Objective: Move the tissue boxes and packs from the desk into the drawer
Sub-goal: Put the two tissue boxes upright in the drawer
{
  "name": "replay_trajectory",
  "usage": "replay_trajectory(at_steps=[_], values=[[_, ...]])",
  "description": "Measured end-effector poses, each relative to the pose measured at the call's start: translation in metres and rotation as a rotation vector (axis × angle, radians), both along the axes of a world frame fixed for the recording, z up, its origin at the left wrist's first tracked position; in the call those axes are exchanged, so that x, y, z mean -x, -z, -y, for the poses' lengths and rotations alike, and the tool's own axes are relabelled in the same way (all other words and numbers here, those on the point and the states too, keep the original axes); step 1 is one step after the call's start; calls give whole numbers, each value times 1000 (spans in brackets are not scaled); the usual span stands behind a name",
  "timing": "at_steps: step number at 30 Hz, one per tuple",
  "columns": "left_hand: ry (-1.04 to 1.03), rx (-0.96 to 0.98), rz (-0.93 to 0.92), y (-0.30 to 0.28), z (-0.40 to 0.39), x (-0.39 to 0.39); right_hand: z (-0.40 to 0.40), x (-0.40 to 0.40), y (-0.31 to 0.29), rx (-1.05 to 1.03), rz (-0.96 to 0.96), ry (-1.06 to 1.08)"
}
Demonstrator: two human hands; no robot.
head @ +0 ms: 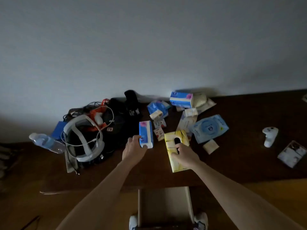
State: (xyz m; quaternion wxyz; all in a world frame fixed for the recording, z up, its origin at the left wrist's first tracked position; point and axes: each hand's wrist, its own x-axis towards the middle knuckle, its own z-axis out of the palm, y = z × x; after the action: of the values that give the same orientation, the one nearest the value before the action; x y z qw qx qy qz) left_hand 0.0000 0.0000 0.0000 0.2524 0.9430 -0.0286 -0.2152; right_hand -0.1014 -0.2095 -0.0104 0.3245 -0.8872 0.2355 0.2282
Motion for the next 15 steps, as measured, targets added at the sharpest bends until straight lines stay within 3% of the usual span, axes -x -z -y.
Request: replay_trajectory(at_steps=[5, 8, 12, 15], values=[[58, -130, -51, 57, 54, -33, -20, -9, 73, 220, -72, -57], [45, -204, -66, 103, 66, -43, -28, 13, 114, 502, 67, -113], [3, -140, 47, 144, 64, -37, -43, 16, 143, 629, 235, -22], [-29, -118, 124, 144, 50, -32, -42, 18, 147, 699, 282, -40]])
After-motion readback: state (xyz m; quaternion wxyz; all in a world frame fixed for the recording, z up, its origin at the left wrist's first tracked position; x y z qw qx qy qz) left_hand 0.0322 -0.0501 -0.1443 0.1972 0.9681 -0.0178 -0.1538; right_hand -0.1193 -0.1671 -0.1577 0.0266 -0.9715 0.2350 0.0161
